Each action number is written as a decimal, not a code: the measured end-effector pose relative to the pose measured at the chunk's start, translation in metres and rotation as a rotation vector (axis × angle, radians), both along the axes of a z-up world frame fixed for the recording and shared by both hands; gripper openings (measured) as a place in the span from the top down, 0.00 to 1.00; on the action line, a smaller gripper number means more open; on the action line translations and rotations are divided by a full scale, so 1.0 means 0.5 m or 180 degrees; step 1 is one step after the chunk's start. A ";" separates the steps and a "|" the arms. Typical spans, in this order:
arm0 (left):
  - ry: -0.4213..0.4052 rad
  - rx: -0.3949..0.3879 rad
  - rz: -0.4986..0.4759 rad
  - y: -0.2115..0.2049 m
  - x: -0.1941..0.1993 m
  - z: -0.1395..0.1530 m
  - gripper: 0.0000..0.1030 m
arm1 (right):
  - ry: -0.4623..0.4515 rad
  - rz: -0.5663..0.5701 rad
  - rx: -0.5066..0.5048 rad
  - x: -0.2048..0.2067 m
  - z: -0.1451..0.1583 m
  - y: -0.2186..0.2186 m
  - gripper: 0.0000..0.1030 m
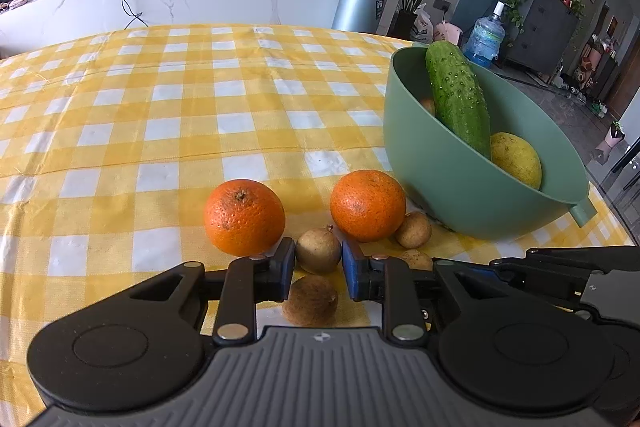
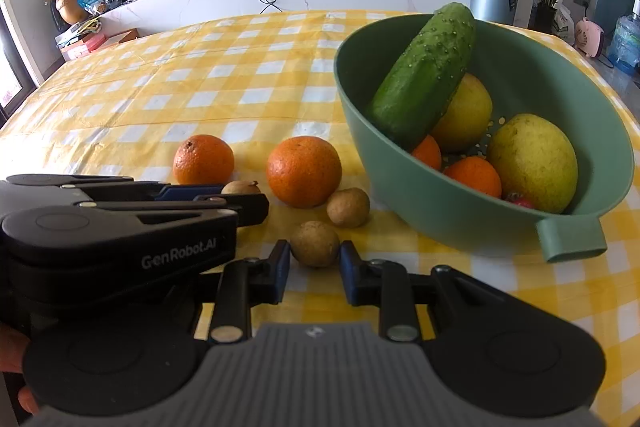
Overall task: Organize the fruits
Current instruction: 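Grasp a small brown fruit with the left gripper while the right grasps another, then carry the brown fruit into the colander and open the left gripper while the right releases its fruit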
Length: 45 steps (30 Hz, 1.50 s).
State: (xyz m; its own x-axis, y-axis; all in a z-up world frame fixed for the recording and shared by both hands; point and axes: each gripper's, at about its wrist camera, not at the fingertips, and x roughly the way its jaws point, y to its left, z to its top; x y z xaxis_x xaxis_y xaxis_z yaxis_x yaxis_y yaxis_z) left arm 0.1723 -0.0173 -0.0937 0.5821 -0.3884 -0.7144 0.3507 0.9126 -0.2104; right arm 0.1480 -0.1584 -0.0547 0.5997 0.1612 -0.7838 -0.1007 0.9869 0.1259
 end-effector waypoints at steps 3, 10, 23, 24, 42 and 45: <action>-0.0077 -0.0011 -0.0017 0.000 -0.006 0.009 0.73 | -0.0014 -0.0013 0.0015 -0.003 0.002 -0.002 0.77; -0.0120 0.0036 -0.0021 -0.002 -0.026 0.039 0.73 | -0.0159 -0.0011 0.0048 -0.027 0.022 -0.008 0.77; -0.0253 0.0233 0.0024 -0.015 -0.090 0.112 0.73 | -0.0665 0.0070 -0.0002 -0.107 0.089 -0.018 0.77; -0.0276 0.0251 0.0020 -0.020 -0.095 0.118 0.73 | -0.0701 0.0065 -0.0010 -0.114 0.094 -0.022 0.77; -0.0505 0.0362 -0.0136 -0.108 -0.130 0.184 0.73 | -0.1267 -0.0430 0.0008 -0.171 0.188 -0.148 0.77; -0.0472 0.0270 -0.0221 -0.126 -0.114 0.187 0.73 | -0.1250 -0.0497 0.0011 -0.159 0.189 -0.181 0.77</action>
